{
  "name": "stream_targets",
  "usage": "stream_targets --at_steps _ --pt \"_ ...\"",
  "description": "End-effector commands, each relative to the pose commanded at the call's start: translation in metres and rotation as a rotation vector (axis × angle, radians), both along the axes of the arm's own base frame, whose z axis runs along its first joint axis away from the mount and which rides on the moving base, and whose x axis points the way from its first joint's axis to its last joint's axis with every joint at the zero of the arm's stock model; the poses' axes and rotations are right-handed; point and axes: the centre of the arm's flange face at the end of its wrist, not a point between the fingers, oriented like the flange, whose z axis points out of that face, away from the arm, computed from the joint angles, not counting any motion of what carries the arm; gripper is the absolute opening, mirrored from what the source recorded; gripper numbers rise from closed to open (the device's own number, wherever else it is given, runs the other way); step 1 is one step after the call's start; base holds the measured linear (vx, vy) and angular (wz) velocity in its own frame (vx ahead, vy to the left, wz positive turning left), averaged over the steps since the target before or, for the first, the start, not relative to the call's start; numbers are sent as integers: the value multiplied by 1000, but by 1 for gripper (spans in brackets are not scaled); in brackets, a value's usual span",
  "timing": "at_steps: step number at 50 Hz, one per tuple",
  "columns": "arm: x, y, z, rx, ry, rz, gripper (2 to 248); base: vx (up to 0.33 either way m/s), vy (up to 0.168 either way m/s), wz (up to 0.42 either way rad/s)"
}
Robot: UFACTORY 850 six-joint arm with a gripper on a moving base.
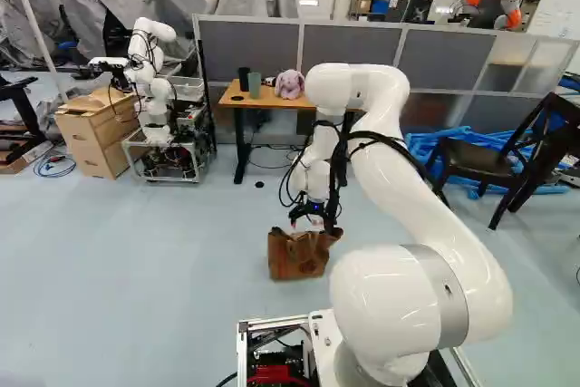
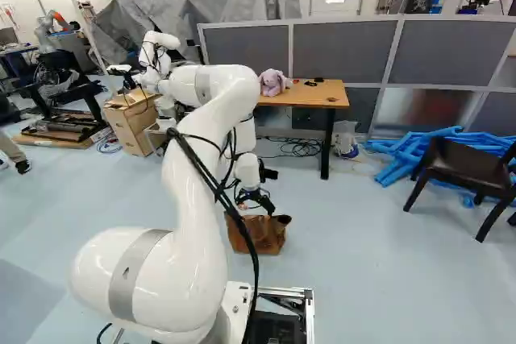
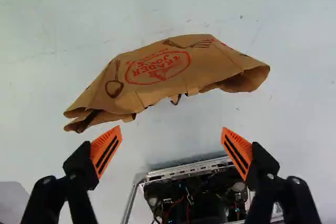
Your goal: Pick up the bag on the ground and place it on the table
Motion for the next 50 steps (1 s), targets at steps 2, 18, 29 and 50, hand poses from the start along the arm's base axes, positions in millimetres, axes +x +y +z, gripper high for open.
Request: stream_targets --at_steps 2,18,29,50 --pt "0 0 -3 1 2 -21 247 0 0 0" --pt "3 0 -27 7 16 -189 247 0 0 0" --pt "5 0 -44 10 24 -305 247 0 0 0" --pt "7 0 -76 13 37 -526 247 0 0 0"
